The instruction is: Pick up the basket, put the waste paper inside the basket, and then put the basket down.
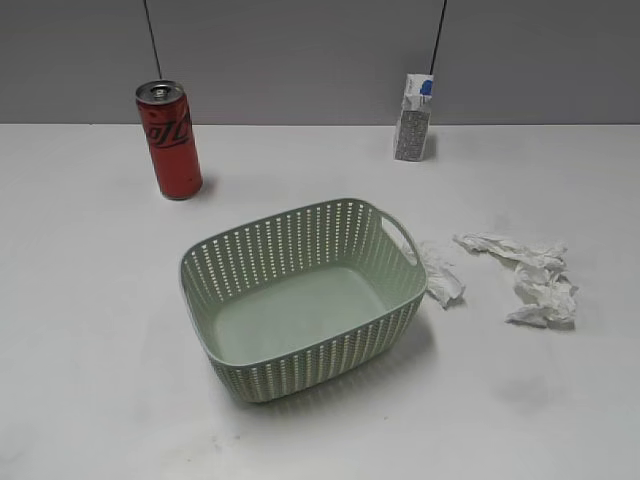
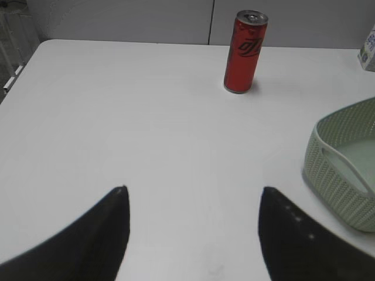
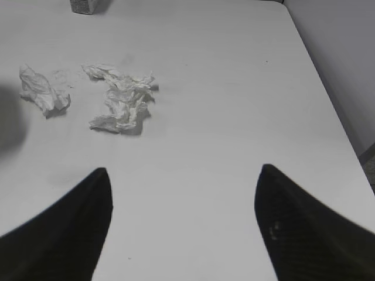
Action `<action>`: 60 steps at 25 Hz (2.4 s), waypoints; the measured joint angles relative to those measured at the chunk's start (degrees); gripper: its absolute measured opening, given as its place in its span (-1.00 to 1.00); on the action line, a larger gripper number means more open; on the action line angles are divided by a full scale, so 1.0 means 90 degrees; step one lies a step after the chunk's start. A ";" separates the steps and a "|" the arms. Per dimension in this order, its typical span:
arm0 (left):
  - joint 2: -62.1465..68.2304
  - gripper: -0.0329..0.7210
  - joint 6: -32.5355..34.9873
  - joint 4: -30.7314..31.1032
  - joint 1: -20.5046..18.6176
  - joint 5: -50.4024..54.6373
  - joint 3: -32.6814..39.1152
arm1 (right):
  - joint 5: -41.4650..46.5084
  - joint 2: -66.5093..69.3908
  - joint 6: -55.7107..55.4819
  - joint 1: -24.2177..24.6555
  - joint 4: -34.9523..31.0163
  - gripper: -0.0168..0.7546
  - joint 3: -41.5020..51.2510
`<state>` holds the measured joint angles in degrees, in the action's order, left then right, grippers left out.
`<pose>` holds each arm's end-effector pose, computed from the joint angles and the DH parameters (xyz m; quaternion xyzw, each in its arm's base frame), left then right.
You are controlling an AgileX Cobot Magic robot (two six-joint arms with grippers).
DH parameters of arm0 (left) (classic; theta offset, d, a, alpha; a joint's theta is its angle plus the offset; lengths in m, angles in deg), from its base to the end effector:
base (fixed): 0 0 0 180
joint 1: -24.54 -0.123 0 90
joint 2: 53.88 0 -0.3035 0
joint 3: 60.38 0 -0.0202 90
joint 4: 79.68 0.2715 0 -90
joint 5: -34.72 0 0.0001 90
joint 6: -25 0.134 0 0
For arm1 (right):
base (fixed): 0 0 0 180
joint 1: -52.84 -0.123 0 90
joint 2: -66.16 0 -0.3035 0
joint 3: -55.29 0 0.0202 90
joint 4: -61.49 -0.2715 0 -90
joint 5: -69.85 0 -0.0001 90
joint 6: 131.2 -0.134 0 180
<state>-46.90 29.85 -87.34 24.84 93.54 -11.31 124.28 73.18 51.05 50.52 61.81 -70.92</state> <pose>0.0336 -0.0155 0.2727 0.0394 0.8400 -0.0454 0.5393 0.0471 0.0013 0.2529 -0.0338 0.8438 -0.0025 0.5355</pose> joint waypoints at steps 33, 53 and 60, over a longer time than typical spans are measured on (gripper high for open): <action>0.5924 0.47 0.0472 -0.1912 0.1690 -0.2132 -0.1470 | -0.0006 0.0000 -0.0006 0.0000 -0.0036 0.53 0.0000; 1.1380 0.41 -0.0955 -0.2297 0.3033 -0.2413 -0.2885 | -0.0006 0.0000 -0.0009 0.0000 -0.0036 0.53 0.0000; 1.1634 -0.13 -0.1108 -0.2372 0.3038 -0.2473 -0.2940 | -0.0006 0.0000 -0.0009 0.0000 -0.0036 0.53 0.0000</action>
<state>57.81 19.88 -108.69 52.18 71.28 -37.77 124.23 73.18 50.97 50.52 61.49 -70.92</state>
